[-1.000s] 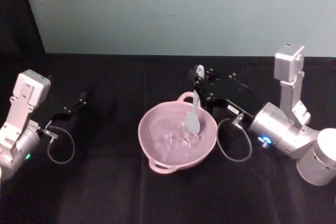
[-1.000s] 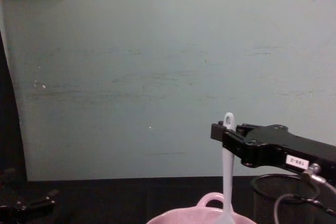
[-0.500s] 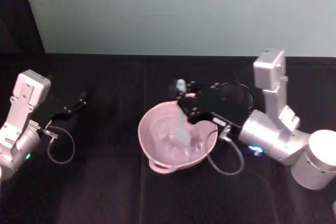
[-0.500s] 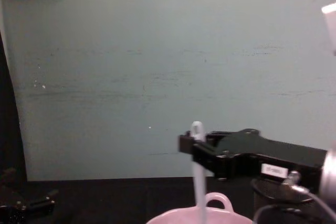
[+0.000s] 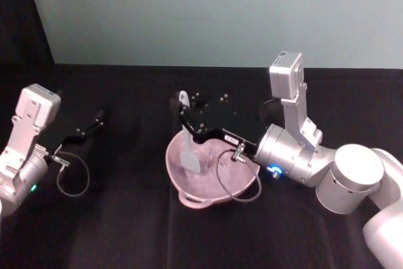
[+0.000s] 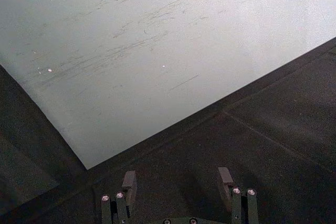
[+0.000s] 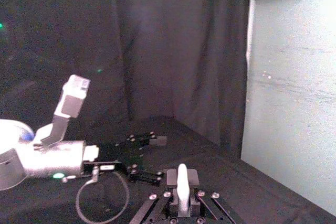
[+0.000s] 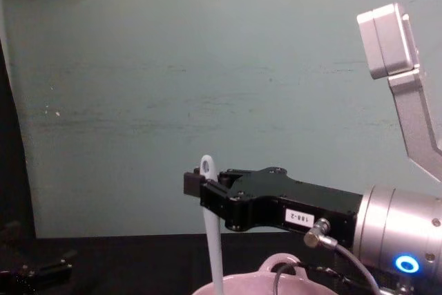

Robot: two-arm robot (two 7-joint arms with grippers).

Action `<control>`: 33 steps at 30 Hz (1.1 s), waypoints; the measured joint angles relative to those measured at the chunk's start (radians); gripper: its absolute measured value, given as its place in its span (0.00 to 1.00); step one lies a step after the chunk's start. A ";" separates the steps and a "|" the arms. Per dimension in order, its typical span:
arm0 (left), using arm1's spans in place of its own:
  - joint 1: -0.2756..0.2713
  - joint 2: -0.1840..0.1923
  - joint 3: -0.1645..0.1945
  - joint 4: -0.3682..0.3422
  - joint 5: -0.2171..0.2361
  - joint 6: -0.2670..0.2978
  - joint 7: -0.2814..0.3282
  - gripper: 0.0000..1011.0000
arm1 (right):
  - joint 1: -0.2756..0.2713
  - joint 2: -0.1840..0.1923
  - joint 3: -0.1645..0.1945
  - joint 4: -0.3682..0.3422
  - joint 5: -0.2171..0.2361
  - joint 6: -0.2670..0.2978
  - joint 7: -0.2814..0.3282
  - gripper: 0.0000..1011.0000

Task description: Use the one hand to pick up the spoon and stir the clear water in the bowl.

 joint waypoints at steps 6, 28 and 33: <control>0.000 0.000 0.000 0.000 0.000 0.000 0.000 1.00 | 0.017 -0.033 0.029 0.074 0.033 -0.042 -0.010 0.11; 0.000 0.000 0.000 0.000 0.000 0.000 0.000 1.00 | -0.080 0.032 0.145 -0.023 -0.006 -0.002 -0.145 0.11; 0.000 0.000 0.000 0.000 0.000 0.000 0.000 1.00 | -0.096 0.044 0.136 -0.058 -0.009 0.015 -0.123 0.11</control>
